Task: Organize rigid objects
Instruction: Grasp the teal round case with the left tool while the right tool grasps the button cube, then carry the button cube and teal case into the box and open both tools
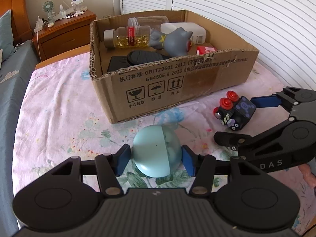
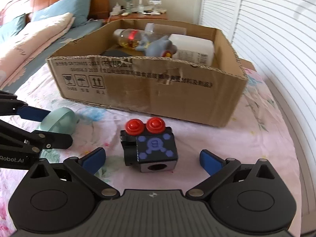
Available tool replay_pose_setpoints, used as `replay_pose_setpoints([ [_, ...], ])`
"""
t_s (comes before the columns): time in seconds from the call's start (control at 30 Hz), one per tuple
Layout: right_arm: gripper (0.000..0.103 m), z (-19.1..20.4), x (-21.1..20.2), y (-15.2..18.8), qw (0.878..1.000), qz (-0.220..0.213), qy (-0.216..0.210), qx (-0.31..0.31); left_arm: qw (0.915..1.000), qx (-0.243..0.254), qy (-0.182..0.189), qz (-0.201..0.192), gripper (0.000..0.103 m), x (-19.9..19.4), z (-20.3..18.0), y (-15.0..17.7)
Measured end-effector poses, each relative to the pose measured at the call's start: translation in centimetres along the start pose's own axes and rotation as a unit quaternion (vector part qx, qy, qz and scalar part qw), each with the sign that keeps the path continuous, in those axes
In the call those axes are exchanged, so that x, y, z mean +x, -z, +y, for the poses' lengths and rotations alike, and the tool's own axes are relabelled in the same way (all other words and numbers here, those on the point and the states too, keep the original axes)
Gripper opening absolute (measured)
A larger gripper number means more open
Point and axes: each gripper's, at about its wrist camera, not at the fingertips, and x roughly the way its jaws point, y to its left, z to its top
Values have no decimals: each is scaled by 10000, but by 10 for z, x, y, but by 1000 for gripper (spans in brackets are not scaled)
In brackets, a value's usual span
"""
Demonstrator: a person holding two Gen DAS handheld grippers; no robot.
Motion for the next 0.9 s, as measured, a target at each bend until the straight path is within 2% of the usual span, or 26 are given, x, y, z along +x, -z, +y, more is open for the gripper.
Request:
replay_pose_setpoints([
  [0.07, 96, 0, -1, -1, 9999, -25, -101, -119, 10000, 13, -13, 4, 55, 0, -1, 0],
  [0.33, 62, 5, -7, -5, 9992, -43, -241, -323, 10000, 54, -51, -9, 52, 0, -3, 0],
  [0.63, 63, 4, -6, -8, 9988, -43, -178, -465, 10000, 66, -56, 40, 52, 1, -3, -4],
  [0.73, 56, 6, -9, -8, 9981, -45, -189, -583, 10000, 27, -23, 70, 52, 2, -1, -5],
  [0.9, 56, 7, -13, -7, 9971, 29, -186, -734, 9999, 40, 60, 111, 52, -1, 1, -5],
])
